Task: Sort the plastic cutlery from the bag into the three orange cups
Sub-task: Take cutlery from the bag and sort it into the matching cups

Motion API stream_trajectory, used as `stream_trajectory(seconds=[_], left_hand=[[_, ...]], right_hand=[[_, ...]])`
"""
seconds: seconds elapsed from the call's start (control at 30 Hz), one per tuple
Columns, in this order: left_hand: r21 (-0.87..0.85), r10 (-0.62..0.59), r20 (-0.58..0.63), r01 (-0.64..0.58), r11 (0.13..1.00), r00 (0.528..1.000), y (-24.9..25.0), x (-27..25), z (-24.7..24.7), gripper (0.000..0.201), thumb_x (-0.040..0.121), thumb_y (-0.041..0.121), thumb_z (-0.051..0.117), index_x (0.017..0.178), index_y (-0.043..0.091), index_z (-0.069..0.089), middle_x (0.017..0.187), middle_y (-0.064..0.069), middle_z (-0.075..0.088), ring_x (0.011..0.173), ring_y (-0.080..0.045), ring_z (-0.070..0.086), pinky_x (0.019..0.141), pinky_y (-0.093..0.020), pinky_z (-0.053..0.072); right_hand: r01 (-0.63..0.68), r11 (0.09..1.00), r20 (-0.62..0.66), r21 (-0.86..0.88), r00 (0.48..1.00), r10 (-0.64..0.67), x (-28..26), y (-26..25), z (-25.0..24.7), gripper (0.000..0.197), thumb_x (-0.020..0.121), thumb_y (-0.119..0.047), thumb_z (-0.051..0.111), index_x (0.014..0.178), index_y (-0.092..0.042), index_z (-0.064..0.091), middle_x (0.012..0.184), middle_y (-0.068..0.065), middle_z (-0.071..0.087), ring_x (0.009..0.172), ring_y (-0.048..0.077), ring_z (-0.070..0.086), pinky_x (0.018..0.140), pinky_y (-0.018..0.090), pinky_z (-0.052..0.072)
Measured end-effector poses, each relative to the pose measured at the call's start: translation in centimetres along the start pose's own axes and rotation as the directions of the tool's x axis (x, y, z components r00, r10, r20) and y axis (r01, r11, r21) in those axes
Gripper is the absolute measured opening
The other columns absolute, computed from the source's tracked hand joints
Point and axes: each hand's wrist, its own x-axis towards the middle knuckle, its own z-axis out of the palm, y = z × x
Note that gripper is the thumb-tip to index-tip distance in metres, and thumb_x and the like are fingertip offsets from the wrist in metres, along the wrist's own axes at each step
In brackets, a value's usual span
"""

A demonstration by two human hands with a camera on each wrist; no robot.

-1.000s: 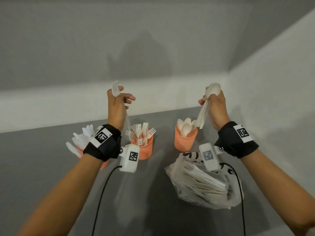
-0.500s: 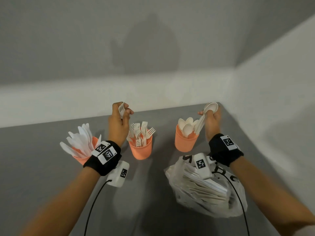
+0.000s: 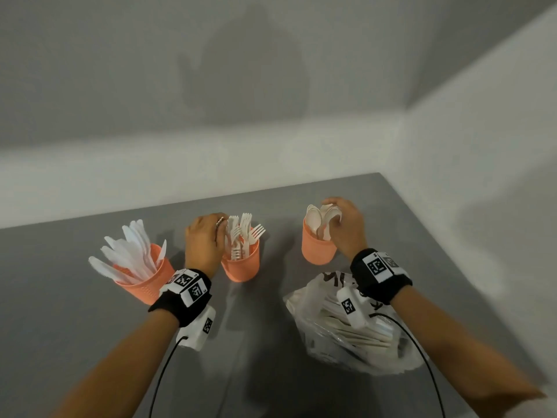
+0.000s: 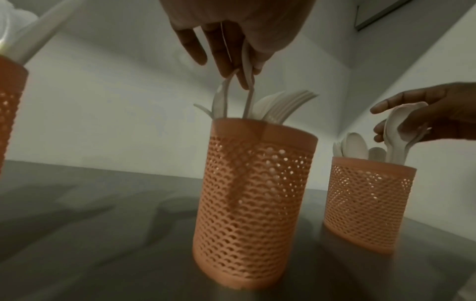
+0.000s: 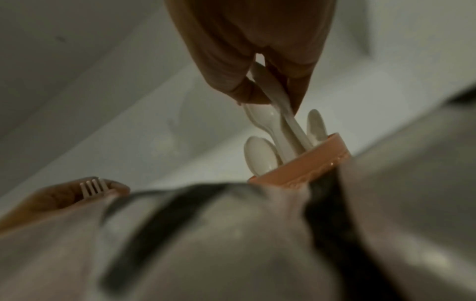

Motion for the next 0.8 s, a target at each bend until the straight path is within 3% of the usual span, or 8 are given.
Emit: stream_trajectory(seconds=[0.1, 0.2, 0.27, 0.33, 0.5, 0.63, 0.7, 0.8], left_hand=[[-0.033, -0.04, 0.074, 0.043, 0.999, 0.996, -0.3, -0.1, 0.1, 0.032, 0.092, 0.018, 0.043, 0.112, 0.002, 0.062, 0.105, -0.02, 0.066, 0.098, -0.037, 0.06, 0.084, -0.038, 0.045], [-0.012, -0.005, 0.196, 0.007, 1.0, 0.981, -0.1, -0.6, 0.1, 0.053, 0.091, 0.034, 0.028, 0.122, 0.002, 0.057, 0.122, -0.02, 0.06, 0.112, -0.036, 0.056, 0.095, -0.04, 0.044], [0.041, 0.015, 0.251, -0.026, 0.999, 0.968, 0.2, -0.8, 0.1, 0.065, 0.091, 0.042, 0.02, 0.13, 0.001, 0.051, 0.135, -0.02, 0.051, 0.125, -0.035, 0.048, 0.104, -0.042, 0.037], [0.107, 0.043, 0.289, -0.077, 0.991, 0.956, 0.3, -0.7, 0.0, 0.076, 0.088, 0.05, 0.012, 0.137, 0.001, 0.042, 0.144, -0.019, 0.042, 0.135, -0.033, 0.037, 0.112, -0.042, 0.027], [0.182, 0.016, 0.334, -0.081, 0.98, 0.942, 0.7, -0.5, 0.0, 0.087, 0.079, 0.062, 0.002, 0.149, 0.011, 0.018, 0.154, -0.012, 0.026, 0.145, -0.026, 0.017, 0.118, -0.045, 0.009], [-0.02, 0.073, 0.207, -0.07, 0.997, 0.976, 3.3, -1.3, -1.1, 0.084, 0.082, 0.06, 0.013, 0.147, 0.007, 0.021, 0.151, -0.015, 0.029, 0.143, -0.028, 0.02, 0.117, -0.042, 0.014], [-0.186, 0.115, 0.118, -0.092, 0.978, 0.986, 5.2, -2.0, -1.4, 0.071, 0.088, 0.051, 0.026, 0.142, 0.007, 0.032, 0.144, -0.015, 0.04, 0.135, -0.026, 0.034, 0.111, -0.032, 0.024], [-0.364, 0.171, 0.122, -0.116, 0.924, 0.978, 8.0, -3.5, -1.0, 0.046, 0.09, 0.034, 0.04, 0.125, 0.006, 0.05, 0.121, -0.008, 0.06, 0.109, -0.019, 0.056, 0.097, -0.03, 0.042]], right_hand=[[0.025, 0.987, 0.114, -0.159, 0.993, -0.007, 0.0, -0.3, 0.1, 0.044, 0.082, 0.011, 0.043, 0.121, -0.001, 0.058, 0.128, 0.019, 0.051, 0.117, 0.032, 0.051, 0.095, 0.027, 0.037], [0.083, 0.884, 0.304, -0.461, 0.95, 0.069, -0.2, -0.3, 0.6, 0.053, 0.093, -0.005, 0.038, 0.145, -0.001, 0.027, 0.156, 0.016, 0.015, 0.145, 0.028, 0.016, 0.116, 0.035, 0.012], [0.109, 0.825, 0.336, -0.555, 0.936, 0.102, -0.2, -0.2, 0.7, 0.057, 0.096, -0.016, 0.032, 0.148, -0.001, 0.014, 0.159, 0.014, 0.001, 0.147, 0.025, 0.004, 0.118, 0.041, 0.002], [0.097, 0.816, 0.369, -0.57, 0.918, 0.148, -0.1, -0.5, 0.6, 0.057, 0.097, -0.021, 0.028, 0.149, -0.002, 0.011, 0.159, 0.012, 0.0, 0.147, 0.024, 0.001, 0.117, 0.044, -0.001], [0.121, 0.768, 0.435, -0.629, 0.874, 0.219, 0.7, -0.9, -0.3, 0.066, 0.097, -0.048, 0.025, 0.148, -0.007, 0.015, 0.159, 0.009, 0.007, 0.147, 0.023, 0.004, 0.115, 0.054, -0.002], [0.075, 0.901, 0.426, -0.428, 0.896, 0.128, 0.6, -2.6, -2.5, 0.064, 0.098, -0.048, 0.031, 0.15, -0.016, 0.013, 0.16, 0.006, 0.009, 0.147, 0.021, 0.005, 0.116, 0.05, 0.0], [0.091, 0.965, 0.349, -0.248, 0.937, 0.001, -0.3, -4.0, -3.9, 0.052, 0.097, -0.038, 0.043, 0.143, -0.013, 0.035, 0.152, 0.009, 0.032, 0.141, 0.023, 0.028, 0.117, 0.044, 0.02], [0.082, 0.996, 0.363, -0.046, 0.93, -0.059, -2.6, -5.9, -5.8, 0.022, 0.092, -0.019, 0.057, 0.101, -0.001, 0.066, 0.106, 0.015, 0.069, 0.095, 0.025, 0.065, 0.092, 0.041, 0.05]])
